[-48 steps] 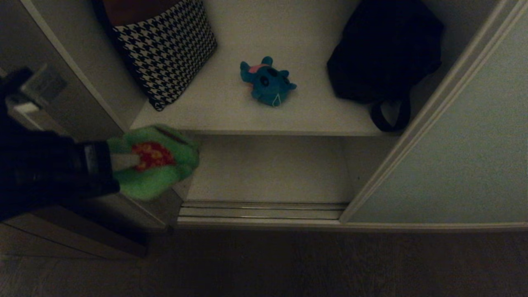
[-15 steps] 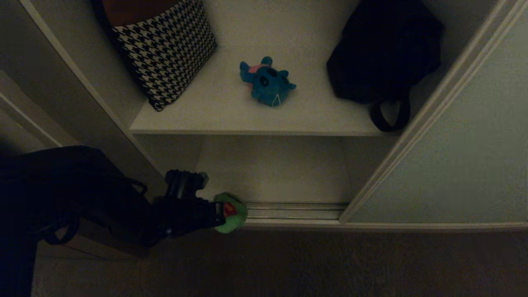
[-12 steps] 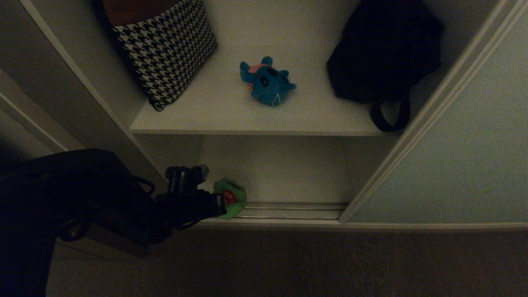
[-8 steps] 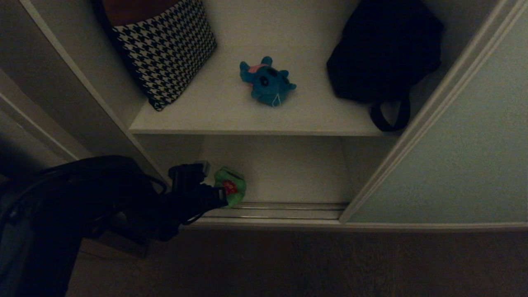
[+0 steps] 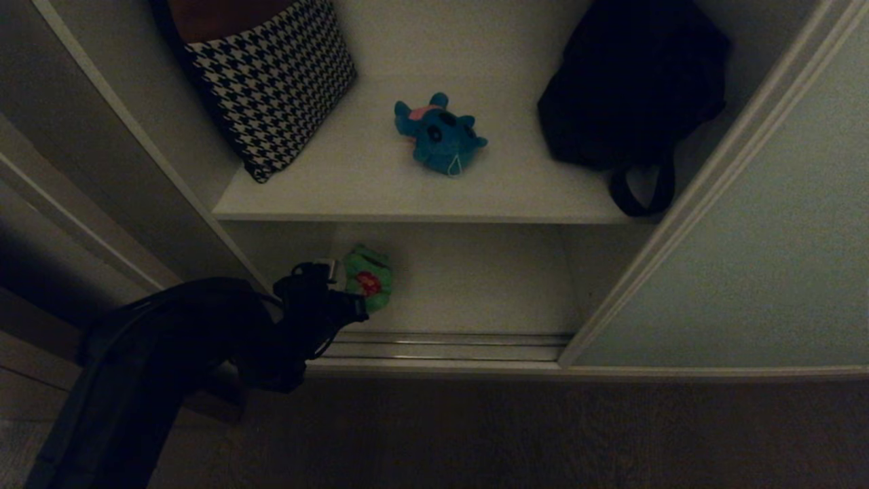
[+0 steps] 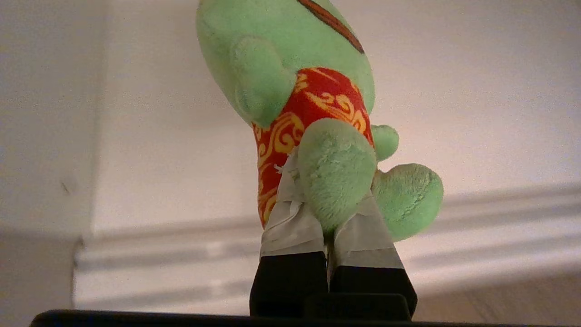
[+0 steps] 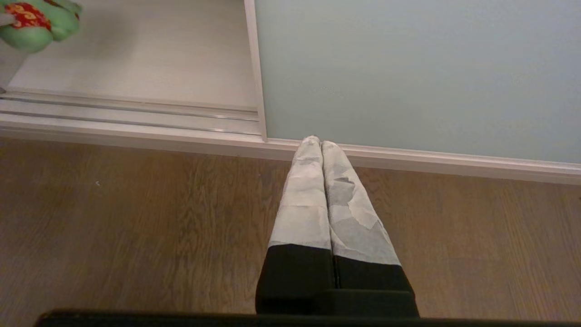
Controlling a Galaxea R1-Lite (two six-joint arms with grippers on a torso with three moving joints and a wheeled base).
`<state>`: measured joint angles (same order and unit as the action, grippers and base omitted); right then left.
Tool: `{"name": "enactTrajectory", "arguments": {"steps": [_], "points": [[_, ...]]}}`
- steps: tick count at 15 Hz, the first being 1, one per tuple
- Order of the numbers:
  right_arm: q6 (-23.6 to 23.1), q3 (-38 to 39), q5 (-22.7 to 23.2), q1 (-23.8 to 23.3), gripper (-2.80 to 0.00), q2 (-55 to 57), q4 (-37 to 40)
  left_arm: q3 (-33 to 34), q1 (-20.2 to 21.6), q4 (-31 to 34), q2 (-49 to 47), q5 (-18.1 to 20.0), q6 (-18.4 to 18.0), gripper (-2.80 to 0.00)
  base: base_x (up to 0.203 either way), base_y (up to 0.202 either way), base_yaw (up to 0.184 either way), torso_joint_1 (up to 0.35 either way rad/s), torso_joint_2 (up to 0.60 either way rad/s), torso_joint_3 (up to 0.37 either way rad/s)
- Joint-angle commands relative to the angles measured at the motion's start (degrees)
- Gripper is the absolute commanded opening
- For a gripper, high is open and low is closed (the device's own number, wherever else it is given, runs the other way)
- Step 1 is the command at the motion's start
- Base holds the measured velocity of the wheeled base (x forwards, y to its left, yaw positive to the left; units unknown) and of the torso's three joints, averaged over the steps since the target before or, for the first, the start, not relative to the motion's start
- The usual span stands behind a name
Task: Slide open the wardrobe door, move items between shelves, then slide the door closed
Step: Place the green doll on the lower shelf
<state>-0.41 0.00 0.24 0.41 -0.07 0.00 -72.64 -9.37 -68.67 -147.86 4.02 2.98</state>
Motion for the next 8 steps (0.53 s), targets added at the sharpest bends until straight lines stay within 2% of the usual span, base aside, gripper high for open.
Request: {"name": "enactTrajectory", "arguments": {"steps": [1,4,8], "points": [[-0.03,0.0,0.02,0.02,-2.8,-0.1,0.0,-4.18,1.6,-3.37,-5.84,0.12,-0.33,-2.8,0.0,0.0,0.0,0.0,0.0,0.0],[-0.03,0.0,0.02,0.02,-2.8,-0.1,0.0,-13.26,3.69,-7.2,-12.33,2.07,-0.78,-2.8,0.0,0.0,0.0,0.0,0.0,0.0],[-0.03,0.0,0.02,0.02,-2.8,-0.1,0.0,-24.03,4.17,-4.89,-18.35,3.55,-0.79,-2.8,0.0,0.0,0.0,0.0,0.0,0.0]]}}
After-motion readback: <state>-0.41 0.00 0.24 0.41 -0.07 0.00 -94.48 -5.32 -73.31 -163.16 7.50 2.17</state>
